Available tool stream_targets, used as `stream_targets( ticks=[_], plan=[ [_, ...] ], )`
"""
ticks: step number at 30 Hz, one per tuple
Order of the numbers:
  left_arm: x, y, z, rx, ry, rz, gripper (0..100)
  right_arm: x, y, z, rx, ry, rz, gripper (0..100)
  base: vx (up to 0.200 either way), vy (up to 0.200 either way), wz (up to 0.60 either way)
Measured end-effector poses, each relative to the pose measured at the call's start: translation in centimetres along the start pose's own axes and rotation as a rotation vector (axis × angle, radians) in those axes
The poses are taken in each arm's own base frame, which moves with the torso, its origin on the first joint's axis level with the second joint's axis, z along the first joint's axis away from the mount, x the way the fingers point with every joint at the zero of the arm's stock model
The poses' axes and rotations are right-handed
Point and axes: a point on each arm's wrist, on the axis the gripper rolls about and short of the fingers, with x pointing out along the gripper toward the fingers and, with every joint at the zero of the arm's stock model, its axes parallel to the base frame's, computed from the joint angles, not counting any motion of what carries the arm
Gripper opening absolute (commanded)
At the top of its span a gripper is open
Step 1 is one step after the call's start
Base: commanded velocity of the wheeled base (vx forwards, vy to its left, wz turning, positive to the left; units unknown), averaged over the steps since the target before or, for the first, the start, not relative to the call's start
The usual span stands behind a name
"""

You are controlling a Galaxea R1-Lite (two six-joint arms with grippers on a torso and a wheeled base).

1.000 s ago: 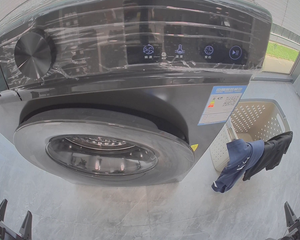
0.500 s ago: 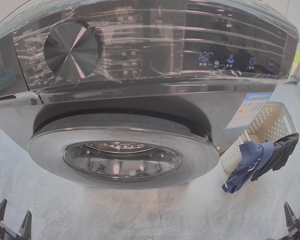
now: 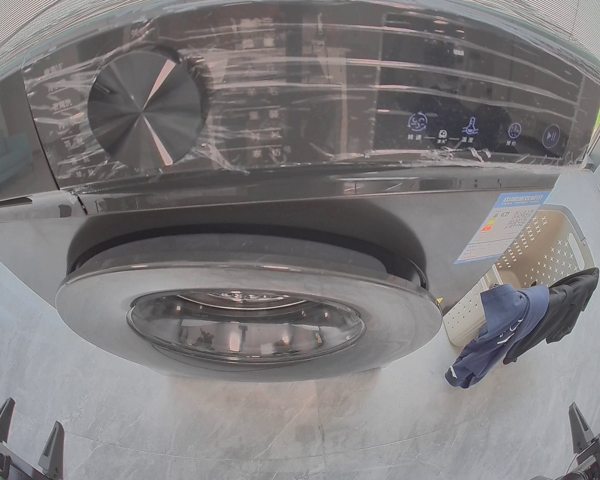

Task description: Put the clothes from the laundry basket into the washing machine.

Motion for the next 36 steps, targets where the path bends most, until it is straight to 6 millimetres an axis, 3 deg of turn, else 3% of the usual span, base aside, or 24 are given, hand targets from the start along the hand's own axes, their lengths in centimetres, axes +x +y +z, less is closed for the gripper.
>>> stream_targets(
  ticks=[30, 36],
  plan=[
    [0.0, 0.0, 0.0, 0.0, 0.0, 0.001, 100, 0.0, 0.0, -0.01, -0.003, 0.001, 0.004, 100, 0.0, 0.0, 0.06],
    [0.0, 0.0, 0.0, 0.0, 0.0, 0.001, 100, 0.0, -0.02, -0.01, -0.005, 0.001, -0.006, 100, 0.0, 0.0, 0.6]
  ],
)
